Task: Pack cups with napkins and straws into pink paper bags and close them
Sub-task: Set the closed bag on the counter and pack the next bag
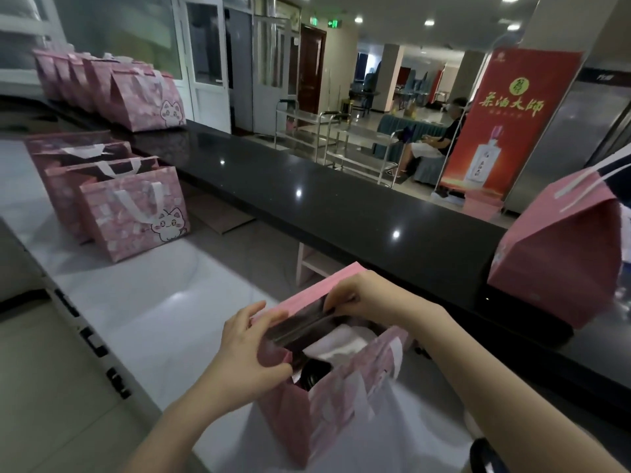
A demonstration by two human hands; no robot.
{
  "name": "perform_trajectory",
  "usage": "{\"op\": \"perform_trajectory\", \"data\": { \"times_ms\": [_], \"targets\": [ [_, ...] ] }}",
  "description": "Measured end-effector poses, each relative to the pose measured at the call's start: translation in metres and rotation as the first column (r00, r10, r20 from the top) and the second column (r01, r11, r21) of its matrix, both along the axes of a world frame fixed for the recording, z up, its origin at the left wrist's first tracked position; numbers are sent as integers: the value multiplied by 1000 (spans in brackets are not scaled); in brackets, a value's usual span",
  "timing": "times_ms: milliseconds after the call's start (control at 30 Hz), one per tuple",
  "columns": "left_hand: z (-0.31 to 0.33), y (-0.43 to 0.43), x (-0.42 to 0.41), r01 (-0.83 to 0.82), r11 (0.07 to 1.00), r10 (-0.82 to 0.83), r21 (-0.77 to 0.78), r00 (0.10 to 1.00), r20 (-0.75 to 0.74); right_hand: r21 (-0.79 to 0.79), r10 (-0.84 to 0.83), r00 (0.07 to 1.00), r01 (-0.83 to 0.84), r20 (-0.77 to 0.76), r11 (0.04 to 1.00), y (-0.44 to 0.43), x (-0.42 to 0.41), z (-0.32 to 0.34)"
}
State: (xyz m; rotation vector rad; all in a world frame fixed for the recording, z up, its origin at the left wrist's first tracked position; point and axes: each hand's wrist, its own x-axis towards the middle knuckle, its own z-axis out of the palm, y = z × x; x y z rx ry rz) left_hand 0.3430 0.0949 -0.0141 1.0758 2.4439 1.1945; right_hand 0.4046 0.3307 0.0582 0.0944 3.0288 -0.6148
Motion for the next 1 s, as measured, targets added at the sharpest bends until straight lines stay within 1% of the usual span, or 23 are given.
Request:
{"op": "perform_trajectory", "data": {
  "times_ms": [67, 100, 200, 267, 333, 467, 533, 633, 833, 933, 1000],
  "targets": [
    [3, -4, -3, 11, 999, -10, -46, 1000, 11, 98, 47, 997, -53, 63, 994, 2, 1, -3],
    [4, -6, -3, 19, 999, -18, -32, 999, 31, 143, 46, 995, -59, 93, 988, 5, 2, -6],
    [5, -5, 1, 14, 994, -27, 107, 993, 119, 193, -4, 987, -27, 161, 981, 19, 8, -16],
    [4, -3, 2, -25, 979, -6, 201, 988, 155, 166, -13, 982, -19, 189, 986, 26, 14, -24],
    [2, 2, 2, -73, 959, 26, 273, 985, 173, 103, -11, 989, -4, 145, 995, 32, 20, -29],
    [2, 13, -7, -106, 949, 54, 297, 983, 178, -42, -95, 994, 92, -61, 995, 47, 36, -29],
    [3, 19, -16, -101, 950, 49, 294, 983, 179, -59, -116, 985, 110, -127, 992, 54, 44, -25],
    [3, 30, -35, -70, 962, 24, 263, 985, 173, -29, -116, 982, 113, -146, 993, 59, 53, -20],
    [-3, 55, -87, 72, 972, -101, 226, 987, 122, -41, -219, 975, 217, -46, 975, 52, 50, -17],
    [-5, 69, -114, 159, 964, -183, 214, 979, 93, -37, -269, 960, 273, 81, 961, 40, 46, -13],
    [-4, 78, -129, 225, 946, -255, 234, 961, 105, -17, -295, 938, 302, 181, 953, 33, 45, -12]
  ]
}}
